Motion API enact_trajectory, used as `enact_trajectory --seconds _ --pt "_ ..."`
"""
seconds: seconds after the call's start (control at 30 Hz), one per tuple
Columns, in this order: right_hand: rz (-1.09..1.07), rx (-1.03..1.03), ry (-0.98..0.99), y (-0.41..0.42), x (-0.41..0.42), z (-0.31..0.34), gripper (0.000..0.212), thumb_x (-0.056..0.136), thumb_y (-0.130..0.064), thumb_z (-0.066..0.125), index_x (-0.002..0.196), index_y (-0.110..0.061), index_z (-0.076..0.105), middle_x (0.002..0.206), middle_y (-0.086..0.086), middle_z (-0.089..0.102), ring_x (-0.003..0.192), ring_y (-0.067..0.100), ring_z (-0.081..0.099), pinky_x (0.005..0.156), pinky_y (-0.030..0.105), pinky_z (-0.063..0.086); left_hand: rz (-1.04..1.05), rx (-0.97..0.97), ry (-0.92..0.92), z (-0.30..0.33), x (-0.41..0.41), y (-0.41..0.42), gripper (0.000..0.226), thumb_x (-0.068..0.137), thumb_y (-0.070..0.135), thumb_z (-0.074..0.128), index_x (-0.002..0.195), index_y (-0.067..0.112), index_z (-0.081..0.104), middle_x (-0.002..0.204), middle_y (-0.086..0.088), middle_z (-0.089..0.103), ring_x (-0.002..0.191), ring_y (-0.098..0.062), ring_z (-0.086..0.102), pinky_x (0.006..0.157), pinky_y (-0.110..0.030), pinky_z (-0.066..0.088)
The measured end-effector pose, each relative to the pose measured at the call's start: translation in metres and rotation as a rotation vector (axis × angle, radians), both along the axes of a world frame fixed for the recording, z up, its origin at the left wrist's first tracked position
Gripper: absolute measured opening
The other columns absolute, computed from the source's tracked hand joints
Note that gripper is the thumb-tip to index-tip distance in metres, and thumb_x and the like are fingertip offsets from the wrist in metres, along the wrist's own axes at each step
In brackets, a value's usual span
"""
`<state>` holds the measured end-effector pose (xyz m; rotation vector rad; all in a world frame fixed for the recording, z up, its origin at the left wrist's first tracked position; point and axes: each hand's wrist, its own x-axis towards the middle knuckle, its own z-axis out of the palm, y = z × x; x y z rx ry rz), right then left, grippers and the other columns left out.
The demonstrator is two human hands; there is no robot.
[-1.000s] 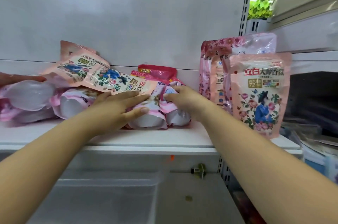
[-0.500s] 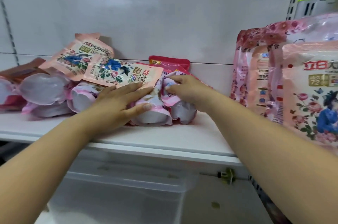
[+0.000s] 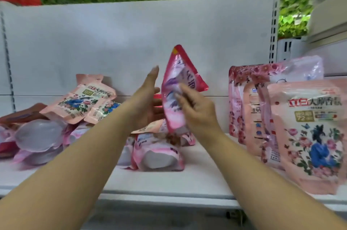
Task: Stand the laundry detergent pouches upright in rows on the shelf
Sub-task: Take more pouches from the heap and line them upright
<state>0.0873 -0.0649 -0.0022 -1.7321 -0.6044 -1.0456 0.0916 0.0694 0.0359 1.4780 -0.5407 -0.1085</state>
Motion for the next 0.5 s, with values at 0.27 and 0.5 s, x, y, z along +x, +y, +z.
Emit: enact_trajectory --seconds 0.27,0.5 --pt "0.058 0.227 0.208 -0.010 0.010 0.005 0.030 0.078 -0.026 0.069 0.102 -0.032 0.051 0.106 -0.007 0.053 0.103 0.011 0.054 0.085 0.017 0.046 0.100 -0.330 0.318 -0.019 0.054 -0.031 0.051 0.087 0.048 0.049 0.111 0.005 0.060 0.094 -0.020 0.068 0.065 -0.028 0.067 0.057 -0.039 0.058" --pt "0.024 0.107 0.679 -0.014 0.005 0.018 0.094 0.065 -0.041 0.077 0.140 -0.019 0.025 0.135 0.004 0.047 0.120 0.023 0.051 0.101 0.043 0.043 0.385 -0.260 -0.150 -0.021 0.046 -0.030 0.039 0.072 0.052 0.067 0.079 0.014 0.068 0.084 -0.016 0.073 0.078 -0.033 0.070 0.079 -0.051 0.055"
